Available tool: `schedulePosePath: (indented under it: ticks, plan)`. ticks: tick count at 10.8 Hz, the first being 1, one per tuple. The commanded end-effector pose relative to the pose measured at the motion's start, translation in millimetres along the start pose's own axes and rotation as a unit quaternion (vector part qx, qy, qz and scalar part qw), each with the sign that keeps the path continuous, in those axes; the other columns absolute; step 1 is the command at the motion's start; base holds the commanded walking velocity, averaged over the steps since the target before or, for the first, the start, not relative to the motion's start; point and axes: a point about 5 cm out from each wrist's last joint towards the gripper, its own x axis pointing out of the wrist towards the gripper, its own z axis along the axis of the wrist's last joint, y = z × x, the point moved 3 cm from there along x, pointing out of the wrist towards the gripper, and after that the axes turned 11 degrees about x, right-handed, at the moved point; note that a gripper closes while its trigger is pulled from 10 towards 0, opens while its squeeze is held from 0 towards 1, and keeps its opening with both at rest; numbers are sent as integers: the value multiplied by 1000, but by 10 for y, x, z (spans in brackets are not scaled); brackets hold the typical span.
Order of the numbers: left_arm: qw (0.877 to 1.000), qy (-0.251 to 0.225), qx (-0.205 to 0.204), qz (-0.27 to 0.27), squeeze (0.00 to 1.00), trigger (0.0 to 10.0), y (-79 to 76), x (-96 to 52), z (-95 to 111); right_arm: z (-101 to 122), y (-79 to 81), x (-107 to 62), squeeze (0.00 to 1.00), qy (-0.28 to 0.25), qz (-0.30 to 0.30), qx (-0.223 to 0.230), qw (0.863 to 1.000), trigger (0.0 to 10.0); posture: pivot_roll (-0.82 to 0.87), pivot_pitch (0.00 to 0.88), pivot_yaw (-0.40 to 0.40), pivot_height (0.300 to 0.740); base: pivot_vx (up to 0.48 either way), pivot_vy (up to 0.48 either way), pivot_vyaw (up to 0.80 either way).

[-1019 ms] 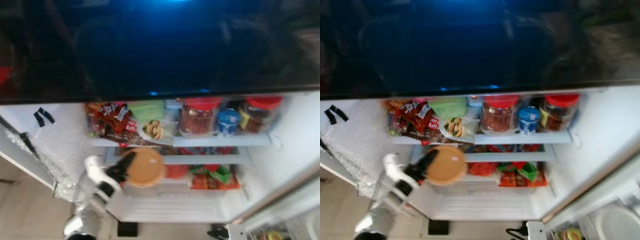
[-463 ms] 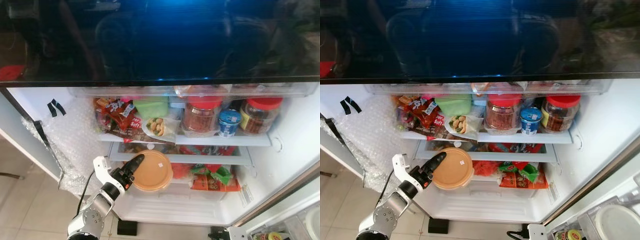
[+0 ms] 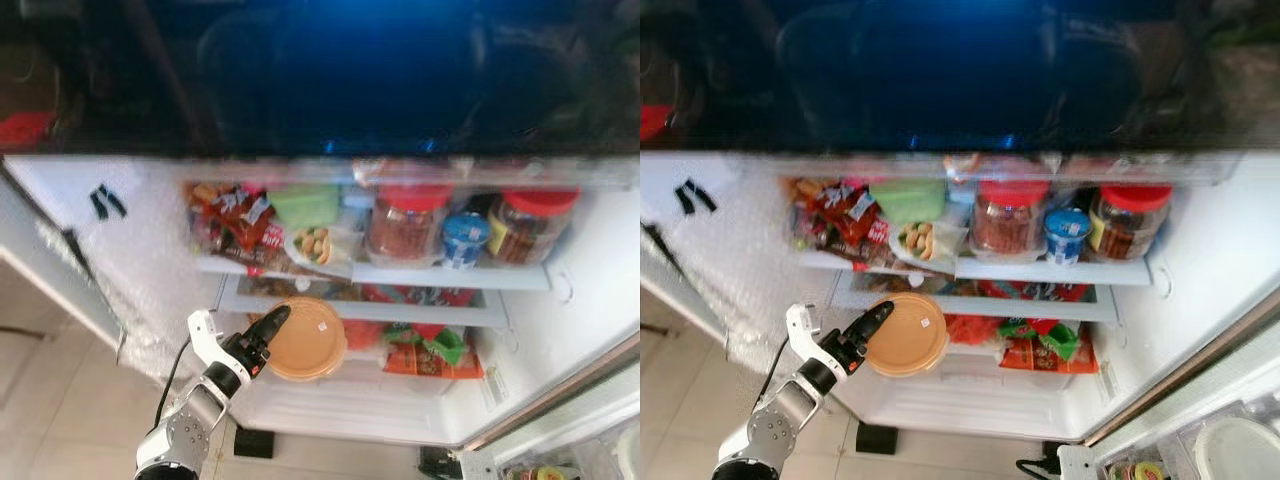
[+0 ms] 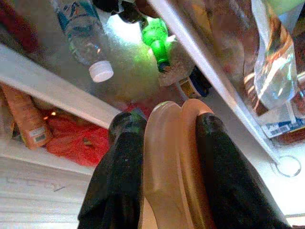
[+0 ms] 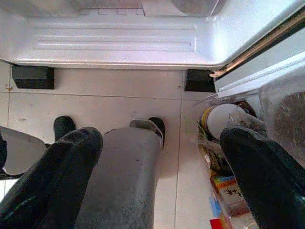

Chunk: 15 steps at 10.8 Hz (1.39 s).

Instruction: Restocking fridge

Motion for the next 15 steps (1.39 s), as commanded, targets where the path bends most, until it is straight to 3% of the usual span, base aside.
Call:
schedulePosePath:
  ticks: [1, 15]
  plan:
    - [1000, 2, -9, 4, 0, 10000, 26, -15, -17, -106, 22, -16, 0, 13, 5, 3, 1000, 10000, 32, 84, 59, 668, 0, 0, 0]
    - [1000, -4, 8, 14, 0, 10000, 29, 70, 22, -117, 12, -25, 0, 13, 11, 7, 1000, 10000, 24, 94, 55, 649, 0, 0, 0]
